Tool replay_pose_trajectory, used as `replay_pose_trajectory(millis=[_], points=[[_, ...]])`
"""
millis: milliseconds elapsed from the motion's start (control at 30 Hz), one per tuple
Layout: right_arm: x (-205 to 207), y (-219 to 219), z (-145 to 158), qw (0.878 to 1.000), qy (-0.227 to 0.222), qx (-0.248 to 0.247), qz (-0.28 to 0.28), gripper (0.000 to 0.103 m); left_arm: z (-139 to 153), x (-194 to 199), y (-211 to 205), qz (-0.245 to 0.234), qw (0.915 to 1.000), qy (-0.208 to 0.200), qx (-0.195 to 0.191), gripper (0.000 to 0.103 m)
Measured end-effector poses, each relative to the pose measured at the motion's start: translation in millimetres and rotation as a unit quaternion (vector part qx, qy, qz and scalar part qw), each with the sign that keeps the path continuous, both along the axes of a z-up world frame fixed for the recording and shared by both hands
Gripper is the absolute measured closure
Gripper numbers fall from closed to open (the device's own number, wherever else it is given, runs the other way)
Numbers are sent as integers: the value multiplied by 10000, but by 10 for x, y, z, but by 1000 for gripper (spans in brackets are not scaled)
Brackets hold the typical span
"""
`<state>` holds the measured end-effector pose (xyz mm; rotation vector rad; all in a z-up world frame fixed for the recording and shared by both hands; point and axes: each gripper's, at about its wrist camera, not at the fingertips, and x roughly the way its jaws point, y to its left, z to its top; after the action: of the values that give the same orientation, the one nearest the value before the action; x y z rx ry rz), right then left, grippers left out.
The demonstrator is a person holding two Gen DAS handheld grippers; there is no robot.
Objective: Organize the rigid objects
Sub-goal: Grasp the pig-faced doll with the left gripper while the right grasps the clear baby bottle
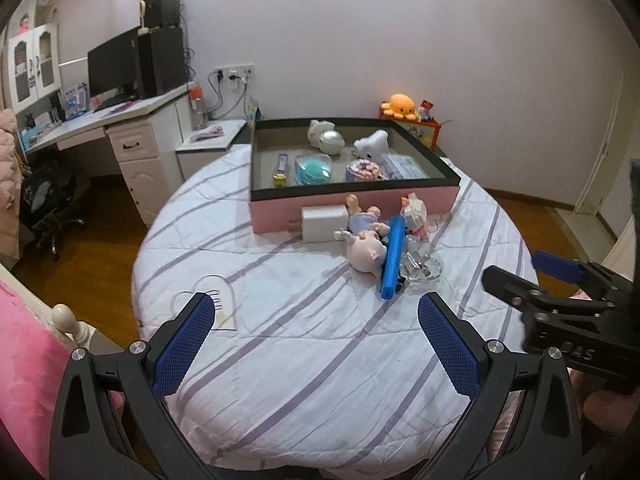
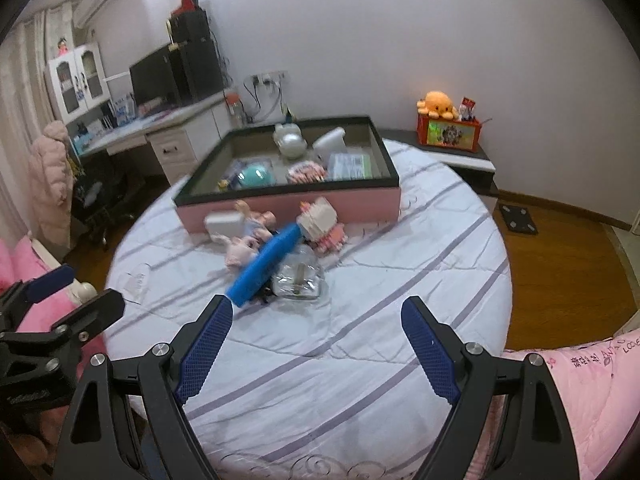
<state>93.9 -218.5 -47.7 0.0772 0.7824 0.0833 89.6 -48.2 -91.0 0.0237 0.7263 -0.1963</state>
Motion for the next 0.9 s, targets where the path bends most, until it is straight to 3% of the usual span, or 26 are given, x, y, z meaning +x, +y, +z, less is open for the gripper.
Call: replay_pose_trajectory(millis=[267, 433, 567, 700, 900], points=[[385, -67, -340, 9990, 433, 28, 126, 15, -374, 380, -243, -342, 9983, 469, -102, 0], [574, -139, -477, 9981, 569, 136, 204, 16, -546, 586, -310, -543, 9951, 735, -371, 2], [706, -203, -540, 9969, 638, 316, 321, 16, -658, 704, -360, -734, 9924, 898, -398, 11], [815, -218, -546, 9937, 670, 667, 595, 16, -761, 748, -363, -726, 9923, 983, -181, 18], [1012, -3, -660, 9914, 947, 378, 821, 18, -786, 764, -467, -857, 9920, 932, -16, 20]])
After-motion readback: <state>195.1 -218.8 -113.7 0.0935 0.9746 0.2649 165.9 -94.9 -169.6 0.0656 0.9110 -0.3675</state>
